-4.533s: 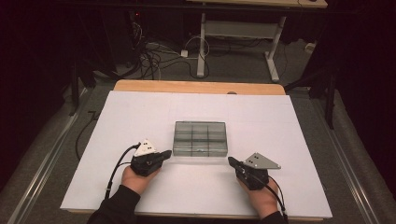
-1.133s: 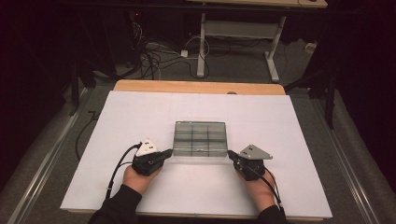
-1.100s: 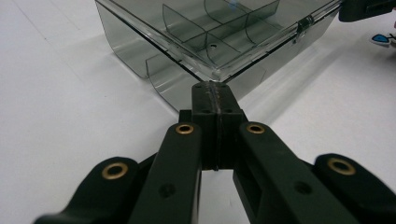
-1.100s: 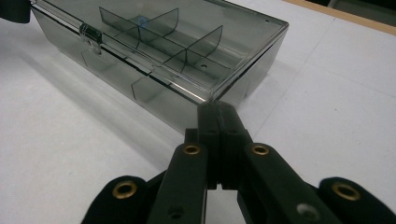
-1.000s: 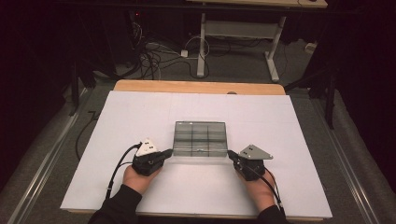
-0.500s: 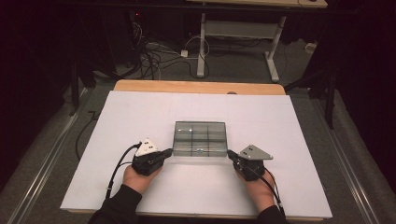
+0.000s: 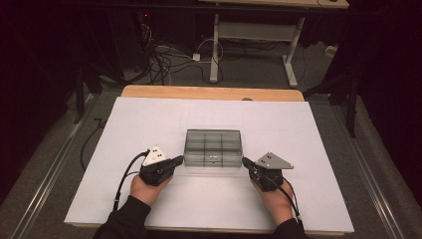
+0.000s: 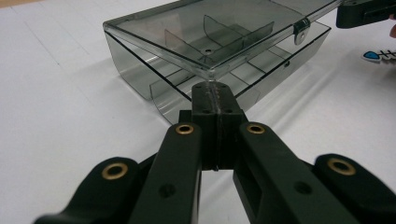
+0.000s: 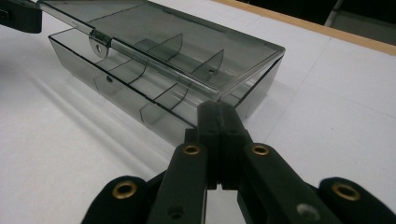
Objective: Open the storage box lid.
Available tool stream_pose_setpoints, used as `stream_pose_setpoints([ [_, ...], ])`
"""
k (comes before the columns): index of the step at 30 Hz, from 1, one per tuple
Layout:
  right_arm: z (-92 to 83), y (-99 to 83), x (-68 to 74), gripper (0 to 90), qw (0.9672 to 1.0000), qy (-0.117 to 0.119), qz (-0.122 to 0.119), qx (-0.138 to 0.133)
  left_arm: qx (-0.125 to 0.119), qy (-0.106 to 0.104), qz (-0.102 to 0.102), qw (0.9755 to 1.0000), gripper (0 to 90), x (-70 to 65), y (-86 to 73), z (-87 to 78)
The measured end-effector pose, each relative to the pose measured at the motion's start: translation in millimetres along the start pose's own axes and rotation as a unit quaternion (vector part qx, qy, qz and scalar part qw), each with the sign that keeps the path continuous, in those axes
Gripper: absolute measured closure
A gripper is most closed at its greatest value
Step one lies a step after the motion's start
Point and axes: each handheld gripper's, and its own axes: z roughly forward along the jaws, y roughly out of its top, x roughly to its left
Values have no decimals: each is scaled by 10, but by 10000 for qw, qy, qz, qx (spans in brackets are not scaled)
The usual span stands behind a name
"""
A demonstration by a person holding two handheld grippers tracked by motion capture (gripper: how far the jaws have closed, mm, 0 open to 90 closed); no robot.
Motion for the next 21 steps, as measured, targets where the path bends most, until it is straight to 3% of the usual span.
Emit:
stream_pose_setpoints([
  [9, 9, 54, -8, 900, 10000, 2, 40, -43, -46, -70, -44, 10000, 878, 32, -1, 12],
  [13, 20, 62, -2, 900, 10000, 16, 71, -47, -106, -168, -182, 9996, 878, 75, 26, 22],
  [21, 23, 65, 21, 900, 9999, 63, 27, -73, -84, -155, -150, 9997, 878, 57, 65, 56],
])
